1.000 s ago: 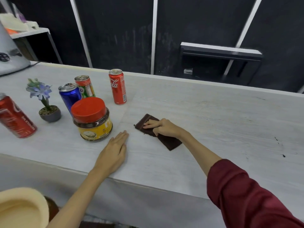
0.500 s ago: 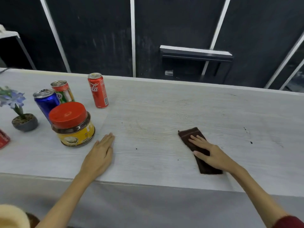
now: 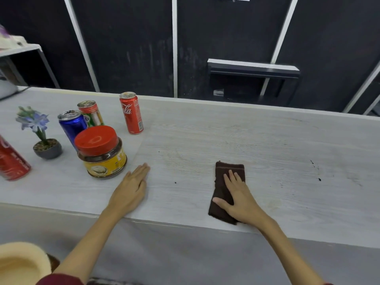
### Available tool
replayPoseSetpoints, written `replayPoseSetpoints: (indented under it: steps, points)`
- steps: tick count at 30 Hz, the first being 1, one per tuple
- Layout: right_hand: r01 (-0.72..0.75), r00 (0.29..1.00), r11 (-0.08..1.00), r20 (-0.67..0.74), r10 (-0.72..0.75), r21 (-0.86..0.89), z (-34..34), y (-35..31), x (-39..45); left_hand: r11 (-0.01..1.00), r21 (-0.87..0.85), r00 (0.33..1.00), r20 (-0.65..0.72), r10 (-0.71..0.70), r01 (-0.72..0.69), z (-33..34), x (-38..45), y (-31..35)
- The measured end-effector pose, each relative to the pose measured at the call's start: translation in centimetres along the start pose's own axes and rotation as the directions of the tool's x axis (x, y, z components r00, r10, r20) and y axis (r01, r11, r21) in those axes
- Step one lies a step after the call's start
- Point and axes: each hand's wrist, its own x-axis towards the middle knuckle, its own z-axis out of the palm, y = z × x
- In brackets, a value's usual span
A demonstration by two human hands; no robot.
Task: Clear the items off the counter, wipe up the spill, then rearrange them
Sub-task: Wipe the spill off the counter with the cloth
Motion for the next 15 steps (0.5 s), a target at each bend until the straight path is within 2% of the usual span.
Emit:
replayPoseSetpoints:
  steps: [5, 9, 12, 15]
  points:
    - [-0.007, 0.999, 1.0, -0.041, 0.008, 0.025, 2.8, -5.7, 3.4, 0.999, -0.027, 0.998, 0.052, 0.027, -0.026, -0.6, -0.2, -0.9]
    - [-0.071, 0.994, 0.997, -0.077, 0.072, 0.021, 4.5, -10.2, 6.8, 0.996, -0.053, 0.996, 0.054, 0.07, -0.067, -1.4, -0.6, -1.8]
    - [-0.18, 0.965, 0.984, -0.193, 0.177, -0.001, 5.9, -12.5, 8.9, 0.993, -0.074, 0.994, 0.048, 0.098, -0.095, -1.6, -0.7, -2.4]
    - [-0.238, 0.88, 0.971, -0.428, 0.206, -0.021, 6.9, -13.8, 10.4, 0.991, -0.058, 0.99, 0.064, 0.126, -0.122, -1.5, -0.7, -2.6]
